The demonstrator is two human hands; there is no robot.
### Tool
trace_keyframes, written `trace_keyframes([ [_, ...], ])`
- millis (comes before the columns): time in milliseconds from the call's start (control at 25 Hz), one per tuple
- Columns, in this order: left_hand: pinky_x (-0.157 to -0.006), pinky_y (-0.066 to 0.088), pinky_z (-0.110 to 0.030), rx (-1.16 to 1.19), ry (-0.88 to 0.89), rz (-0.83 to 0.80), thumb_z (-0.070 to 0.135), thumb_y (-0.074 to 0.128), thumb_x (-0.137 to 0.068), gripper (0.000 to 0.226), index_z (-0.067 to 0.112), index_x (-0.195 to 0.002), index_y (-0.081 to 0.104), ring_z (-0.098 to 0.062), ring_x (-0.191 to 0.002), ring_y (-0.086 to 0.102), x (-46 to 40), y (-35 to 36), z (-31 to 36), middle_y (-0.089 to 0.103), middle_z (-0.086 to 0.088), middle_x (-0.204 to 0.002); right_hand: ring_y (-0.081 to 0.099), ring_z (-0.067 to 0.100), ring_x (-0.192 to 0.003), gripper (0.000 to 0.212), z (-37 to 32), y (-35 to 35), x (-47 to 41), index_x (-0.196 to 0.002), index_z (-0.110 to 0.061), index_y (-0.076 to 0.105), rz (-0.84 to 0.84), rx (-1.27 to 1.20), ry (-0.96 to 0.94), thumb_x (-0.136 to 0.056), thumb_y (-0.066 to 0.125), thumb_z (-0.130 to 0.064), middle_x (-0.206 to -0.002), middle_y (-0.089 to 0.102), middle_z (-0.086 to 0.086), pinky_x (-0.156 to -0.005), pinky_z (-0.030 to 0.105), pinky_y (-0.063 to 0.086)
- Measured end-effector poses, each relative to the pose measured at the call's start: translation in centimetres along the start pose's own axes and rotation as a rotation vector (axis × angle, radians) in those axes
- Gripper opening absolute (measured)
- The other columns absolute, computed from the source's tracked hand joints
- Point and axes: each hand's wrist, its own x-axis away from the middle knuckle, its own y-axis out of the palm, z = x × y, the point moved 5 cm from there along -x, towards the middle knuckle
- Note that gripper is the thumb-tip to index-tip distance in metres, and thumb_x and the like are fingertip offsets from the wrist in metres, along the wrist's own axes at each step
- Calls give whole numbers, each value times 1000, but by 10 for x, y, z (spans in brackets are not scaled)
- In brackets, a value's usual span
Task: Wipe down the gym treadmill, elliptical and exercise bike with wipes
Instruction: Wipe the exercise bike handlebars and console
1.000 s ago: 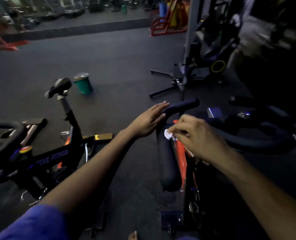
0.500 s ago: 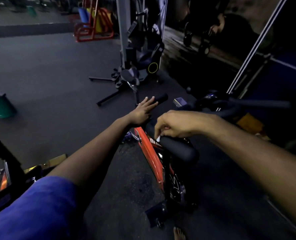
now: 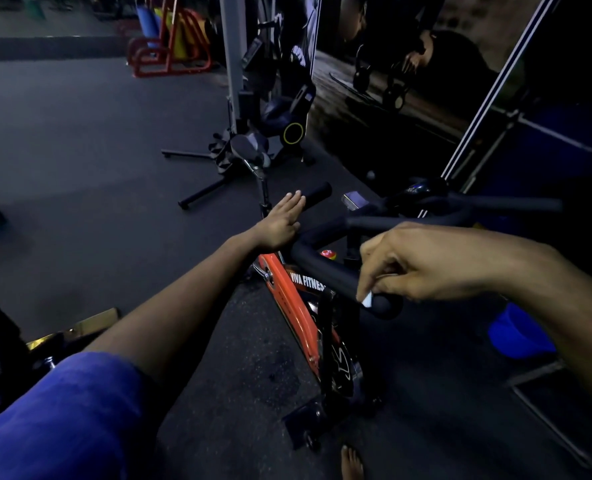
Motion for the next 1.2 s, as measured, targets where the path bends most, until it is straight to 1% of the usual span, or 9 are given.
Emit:
trace_keyframes([
  [200,-123,-4,-29,19,11,3,4,38,-105,63,3,-160,8,-26,-157,-9,-5,1,-6,-3,-13,-169,54,-4,-74,23,19,11,-69,-98,-33,79,66,129,12,-93,63,-17,-79,57,-18,-69,13,39],
  [360,-123,-4,-29,42,12,7,9,39,-109,59,3,-160,9,-28,-157,-9,-4,-1,-6,-2,-13,-169,66,15,-92,25,45,27,-141,-97,-33,77,118,114,82,-91,59,-17,-95,69,-10,-84,35,54],
  [480,-123,-4,-32,68,4,5,13,41,-109,61,3,-160,8,-28,-156,-12,-2,-3,-4,-4,-13,-169,67,17,-93,26,50,28,-159,-97,-36,76,134,112,64,-91,58,-20,-101,72,-7,-86,39,56],
  [600,-122,-4,-30,69,-8,19,7,40,-108,61,3,-160,9,-28,-156,-11,-4,-3,-5,-4,-13,-169,66,17,-89,30,44,26,-143,-81,-46,71,55,174,60,-89,56,-21,-94,69,-10,-84,44,56],
  [680,-123,-4,-30,51,-12,21,1,39,-105,63,2,-160,8,-29,-156,-11,-4,-1,-6,-4,-14,-169,66,13,-87,34,34,19,-115,-72,-50,67,-37,183,57,-88,56,-22,-92,69,-12,-83,43,56],
  [800,-123,-3,-32,36,-11,16,1,39,-104,63,1,-160,8,-31,-156,-11,-5,0,-6,-4,-15,-169,67,7,-79,26,10,7,-56,-83,-43,72,-145,119,50,-88,57,-23,-88,72,-13,-77,39,57],
  [880,-124,-3,-32,50,-18,20,6,39,-107,61,1,-160,9,-30,-156,-10,-5,1,-7,-3,-14,-169,65,1,-81,22,-3,1,-22,-87,-39,73,-173,87,53,-91,58,-23,-88,70,-16,-78,30,54],
  [1000,-123,-3,-30,62,-31,29,13,38,-109,58,2,-160,11,-29,-156,-9,-5,2,-9,-1,-13,-169,61,-3,-86,21,-8,0,-4,-92,-36,75,-143,36,54,-95,60,-22,-89,66,-21,-79,24,49],
  [1200,-124,-1,-31,72,-21,47,11,38,-109,58,2,-160,12,-29,-157,-7,-4,2,-7,0,-12,-169,59,-6,-76,22,11,7,-52,-86,-36,77,-22,15,98,-91,63,-21,-85,66,-19,-69,16,43],
])
